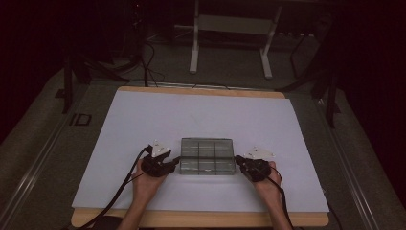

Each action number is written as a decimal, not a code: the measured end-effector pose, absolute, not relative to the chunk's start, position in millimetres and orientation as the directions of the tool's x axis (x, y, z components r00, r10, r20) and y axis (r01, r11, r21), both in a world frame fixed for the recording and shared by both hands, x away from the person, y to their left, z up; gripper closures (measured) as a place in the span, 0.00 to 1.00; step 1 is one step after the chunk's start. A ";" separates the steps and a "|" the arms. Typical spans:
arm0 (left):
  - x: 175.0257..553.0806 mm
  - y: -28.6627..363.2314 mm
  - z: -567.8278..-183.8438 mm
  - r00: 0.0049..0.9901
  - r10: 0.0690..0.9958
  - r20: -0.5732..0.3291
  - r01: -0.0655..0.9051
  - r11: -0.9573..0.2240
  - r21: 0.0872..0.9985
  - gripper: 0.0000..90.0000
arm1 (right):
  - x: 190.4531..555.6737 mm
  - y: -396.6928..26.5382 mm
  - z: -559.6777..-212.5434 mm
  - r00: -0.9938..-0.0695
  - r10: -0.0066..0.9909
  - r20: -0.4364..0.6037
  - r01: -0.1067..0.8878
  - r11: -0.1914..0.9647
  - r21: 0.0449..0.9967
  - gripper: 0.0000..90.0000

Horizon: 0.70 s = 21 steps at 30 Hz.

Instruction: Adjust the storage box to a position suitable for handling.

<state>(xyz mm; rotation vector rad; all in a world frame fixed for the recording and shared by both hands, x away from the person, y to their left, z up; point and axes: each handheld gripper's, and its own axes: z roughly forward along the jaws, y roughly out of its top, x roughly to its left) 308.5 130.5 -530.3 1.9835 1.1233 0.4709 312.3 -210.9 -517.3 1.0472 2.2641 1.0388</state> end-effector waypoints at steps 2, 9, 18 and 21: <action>308.5 130.9 -530.2 0.535 0.843 -0.060 0.548 -0.292 0.784 0.58 | 311.9 -209.6 -517.3 -0.620 0.781 -0.077 0.452 0.437 0.778 0.96; 307.9 134.1 -529.5 0.521 0.852 -0.051 0.552 -0.291 0.781 0.59 | 312.6 -204.9 -517.7 -0.626 0.777 -0.066 0.452 0.431 0.781 0.96; 307.9 141.5 -527.4 0.503 0.863 -0.043 0.540 -0.275 0.796 0.57 | 313.1 -211.1 -510.2 -0.608 0.792 -0.053 0.453 0.401 0.796 0.90; 308.1 146.9 -526.3 0.489 0.871 -0.044 0.538 -0.261 0.801 0.57 | 308.5 -216.9 -504.0 -0.609 0.792 -0.052 0.439 0.391 0.809 0.90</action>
